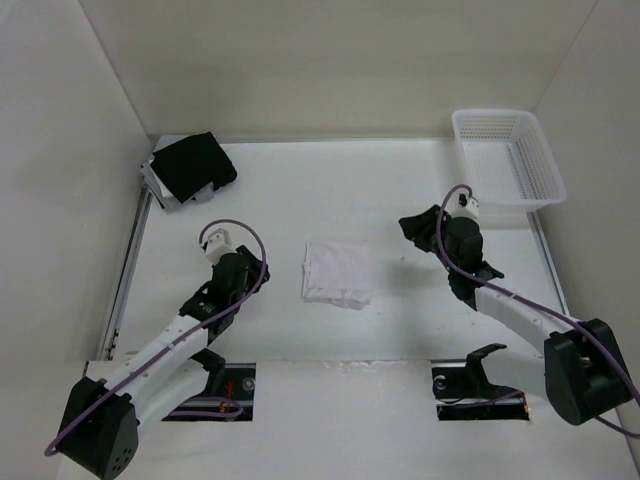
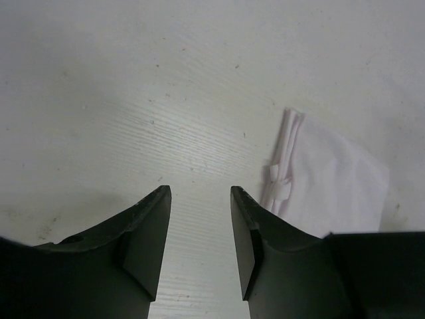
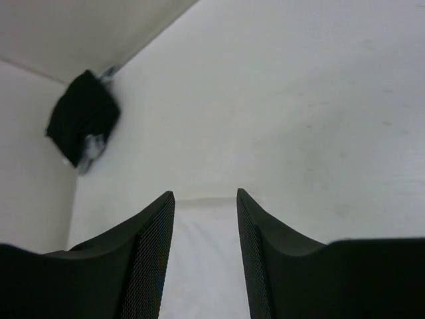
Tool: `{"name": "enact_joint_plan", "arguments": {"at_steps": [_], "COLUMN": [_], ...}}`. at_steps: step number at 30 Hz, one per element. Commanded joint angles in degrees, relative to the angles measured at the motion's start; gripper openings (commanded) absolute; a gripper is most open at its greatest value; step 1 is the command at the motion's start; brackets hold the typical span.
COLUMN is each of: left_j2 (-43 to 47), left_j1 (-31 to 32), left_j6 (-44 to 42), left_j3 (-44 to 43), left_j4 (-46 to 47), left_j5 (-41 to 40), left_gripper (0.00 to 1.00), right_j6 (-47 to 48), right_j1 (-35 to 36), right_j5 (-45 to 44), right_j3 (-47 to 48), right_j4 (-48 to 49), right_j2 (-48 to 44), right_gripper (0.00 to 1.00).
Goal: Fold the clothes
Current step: Fold the tank top
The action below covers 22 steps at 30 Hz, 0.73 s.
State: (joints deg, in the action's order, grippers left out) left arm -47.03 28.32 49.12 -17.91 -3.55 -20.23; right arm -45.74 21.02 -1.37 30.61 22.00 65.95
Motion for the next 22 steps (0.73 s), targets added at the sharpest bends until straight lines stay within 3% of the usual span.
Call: {"name": "enact_joint_plan", "arguments": {"at_steps": [1,22], "left_j2": [-0.7,-9.4], "left_j1": [-2.3,-1.1], "left_j6": [-2.4,-5.6], "left_j3": [-4.5,-5.8], "left_j4": [-0.6,4.1], "left_j5": [2.8,3.5], "left_gripper": [0.4,0.42], "right_j6": [2.0,2.2], "right_j1": [-1.0,-1.3], "right_j5": [-8.9,-10.3], "right_j3": [-4.3,-5.6], "right_j4": [3.3,6.8], "right_j2": [-0.4,2.2], "right_gripper": [0.48,0.47]}}
